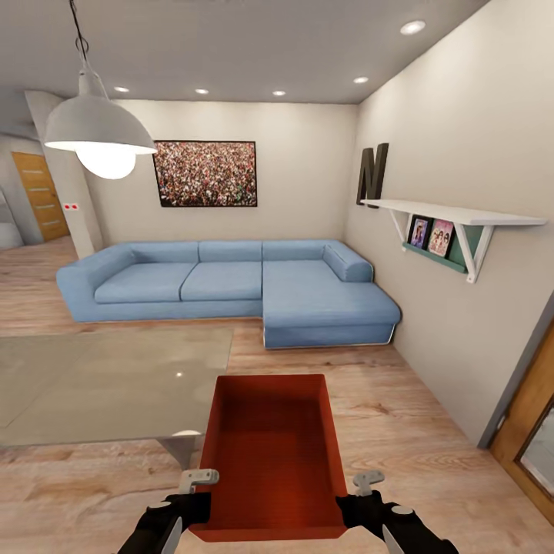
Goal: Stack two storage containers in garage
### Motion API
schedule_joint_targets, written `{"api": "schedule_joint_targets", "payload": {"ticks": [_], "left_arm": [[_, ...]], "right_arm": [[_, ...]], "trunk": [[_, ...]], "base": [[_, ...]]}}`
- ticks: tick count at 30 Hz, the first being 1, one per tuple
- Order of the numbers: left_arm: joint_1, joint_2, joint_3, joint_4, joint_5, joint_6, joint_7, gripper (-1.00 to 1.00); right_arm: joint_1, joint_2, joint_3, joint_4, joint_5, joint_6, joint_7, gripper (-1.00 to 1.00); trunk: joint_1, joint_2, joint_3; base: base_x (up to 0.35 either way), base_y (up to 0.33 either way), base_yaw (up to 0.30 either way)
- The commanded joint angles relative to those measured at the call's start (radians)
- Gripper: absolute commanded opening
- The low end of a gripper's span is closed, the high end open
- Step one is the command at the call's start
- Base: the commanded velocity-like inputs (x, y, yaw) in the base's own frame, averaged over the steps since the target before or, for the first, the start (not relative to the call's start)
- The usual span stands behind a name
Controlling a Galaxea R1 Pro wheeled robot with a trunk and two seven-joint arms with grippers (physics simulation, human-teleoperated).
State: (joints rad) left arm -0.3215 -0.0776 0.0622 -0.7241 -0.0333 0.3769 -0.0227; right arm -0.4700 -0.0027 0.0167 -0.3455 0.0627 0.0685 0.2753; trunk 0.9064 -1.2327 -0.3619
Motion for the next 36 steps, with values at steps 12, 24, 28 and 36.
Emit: {"api": "schedule_joint_targets", "payload": {"ticks": [12,24,28,36], "left_arm": [[-0.001,-0.002,0.008,0.000,-0.019,0.006,0.003,-1.00],[-0.001,-0.002,0.008,-0.001,-0.019,0.006,0.003,-1.00],[-0.001,-0.002,0.008,0.000,-0.019,0.007,0.003,-1.00],[-0.001,-0.002,0.008,0.000,-0.019,0.007,0.003,-1.00]], "right_arm": [[0.001,0.010,0.025,-0.004,-0.009,0.005,0.068,-1.00],[0.001,0.010,0.024,-0.004,-0.009,0.005,0.068,-1.00],[0.001,0.010,0.024,-0.004,-0.008,0.005,0.068,-1.00],[0.001,0.010,0.026,-0.004,-0.009,0.005,0.068,-1.00]], "trunk": [[-0.046,0.084,0.037],[-0.092,0.168,0.074],[-0.107,0.196,0.087],[-0.138,0.252,0.112]], "base": [[0.000,0.000,0.000],[0.000,0.000,0.000],[0.000,0.000,0.000],[0.000,0.000,0.000]]}}
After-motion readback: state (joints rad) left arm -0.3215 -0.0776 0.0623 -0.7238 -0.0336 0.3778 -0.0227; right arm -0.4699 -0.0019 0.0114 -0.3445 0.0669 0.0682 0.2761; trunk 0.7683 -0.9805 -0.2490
